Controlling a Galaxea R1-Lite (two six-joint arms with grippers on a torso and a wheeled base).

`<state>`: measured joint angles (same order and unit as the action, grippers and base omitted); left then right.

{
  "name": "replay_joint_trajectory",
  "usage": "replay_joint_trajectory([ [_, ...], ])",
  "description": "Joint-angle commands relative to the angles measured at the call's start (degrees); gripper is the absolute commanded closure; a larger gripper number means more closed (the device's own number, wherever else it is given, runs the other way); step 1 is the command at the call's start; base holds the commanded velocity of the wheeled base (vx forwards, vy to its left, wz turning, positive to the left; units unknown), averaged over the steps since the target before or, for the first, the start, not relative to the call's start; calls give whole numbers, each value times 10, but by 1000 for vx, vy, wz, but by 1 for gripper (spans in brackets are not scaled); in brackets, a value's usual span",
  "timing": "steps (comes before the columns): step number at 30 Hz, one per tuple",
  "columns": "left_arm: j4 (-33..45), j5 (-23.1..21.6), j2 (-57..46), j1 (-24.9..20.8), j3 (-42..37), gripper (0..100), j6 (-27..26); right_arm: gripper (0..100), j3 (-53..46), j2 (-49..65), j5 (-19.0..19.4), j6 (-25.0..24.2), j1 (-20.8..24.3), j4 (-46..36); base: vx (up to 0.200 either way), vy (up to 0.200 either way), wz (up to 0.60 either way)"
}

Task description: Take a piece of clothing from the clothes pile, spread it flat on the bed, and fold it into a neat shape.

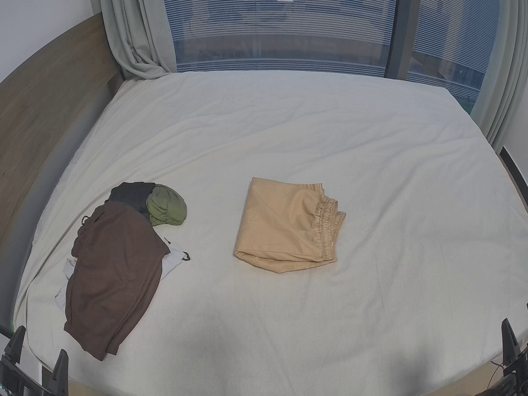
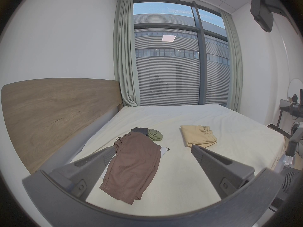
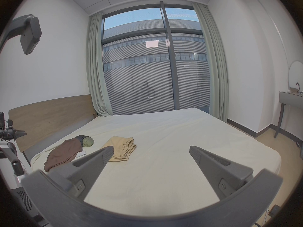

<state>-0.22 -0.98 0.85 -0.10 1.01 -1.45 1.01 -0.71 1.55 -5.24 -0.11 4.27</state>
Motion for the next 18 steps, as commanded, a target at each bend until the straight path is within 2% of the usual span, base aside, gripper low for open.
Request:
replay_joint_trajectory([
  [1, 0, 0, -9, 0, -10, 0, 0, 0, -10, 7, 0, 3, -1, 0, 0, 0, 0],
  [5, 0, 0, -9, 0, -10, 0, 0, 0, -10, 7, -7, 33, 1, -5, 0, 0, 0],
  [7, 0, 0, -9, 0, -10, 0, 1, 0, -4, 2, -23, 56, 0, -69, 0, 0, 0],
  [9, 0, 0, -9, 0, -10, 0, 0, 0, 5, 1, -22, 58, 0, -80, 0, 0, 0],
  [14, 0, 1, -9, 0, -10, 0, 3, 0, 3, 3, -23, 52, 3, -75, 0, 0, 0],
  [18, 0, 4, -9, 0, -10, 0, 13, 0, -10, 3, -23, 52, 3, -41, 0, 0, 0],
])
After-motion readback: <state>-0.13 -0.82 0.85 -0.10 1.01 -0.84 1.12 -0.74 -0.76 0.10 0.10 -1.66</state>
